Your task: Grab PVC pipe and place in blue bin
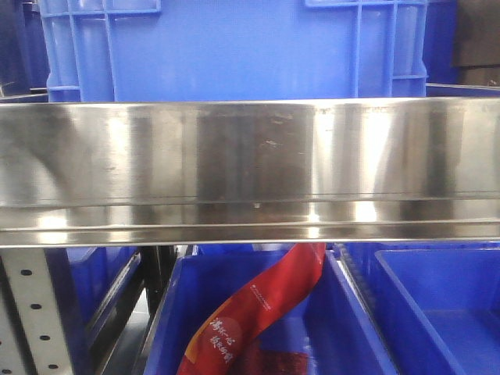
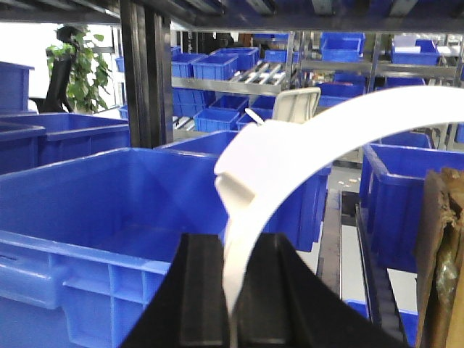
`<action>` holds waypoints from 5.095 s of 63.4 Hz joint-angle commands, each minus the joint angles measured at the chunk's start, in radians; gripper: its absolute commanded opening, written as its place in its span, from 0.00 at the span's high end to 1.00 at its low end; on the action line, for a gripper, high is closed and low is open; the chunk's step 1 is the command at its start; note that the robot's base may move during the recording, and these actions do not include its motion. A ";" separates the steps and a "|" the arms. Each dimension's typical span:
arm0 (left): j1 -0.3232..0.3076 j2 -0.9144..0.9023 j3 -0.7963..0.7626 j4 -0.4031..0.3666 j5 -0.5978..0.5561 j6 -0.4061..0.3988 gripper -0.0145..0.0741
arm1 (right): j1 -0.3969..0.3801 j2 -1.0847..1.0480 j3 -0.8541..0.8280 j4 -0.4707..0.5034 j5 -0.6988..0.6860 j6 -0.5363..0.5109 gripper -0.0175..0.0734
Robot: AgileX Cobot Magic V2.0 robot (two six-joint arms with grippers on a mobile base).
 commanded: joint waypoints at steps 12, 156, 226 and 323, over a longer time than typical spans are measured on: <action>-0.022 0.018 -0.076 -0.005 0.025 -0.001 0.96 | 0.028 0.019 -0.044 0.008 0.017 -0.004 0.99; -0.374 0.997 -0.867 -0.067 0.105 0.100 0.46 | 0.276 0.832 -0.665 0.073 0.161 -0.038 0.47; -0.374 0.642 -0.787 -0.102 0.357 0.100 0.96 | 0.276 0.542 -0.620 0.073 0.367 -0.038 0.99; -0.374 0.021 0.028 -0.113 -0.158 0.100 0.96 | 0.253 0.050 0.056 0.080 -0.082 -0.030 0.99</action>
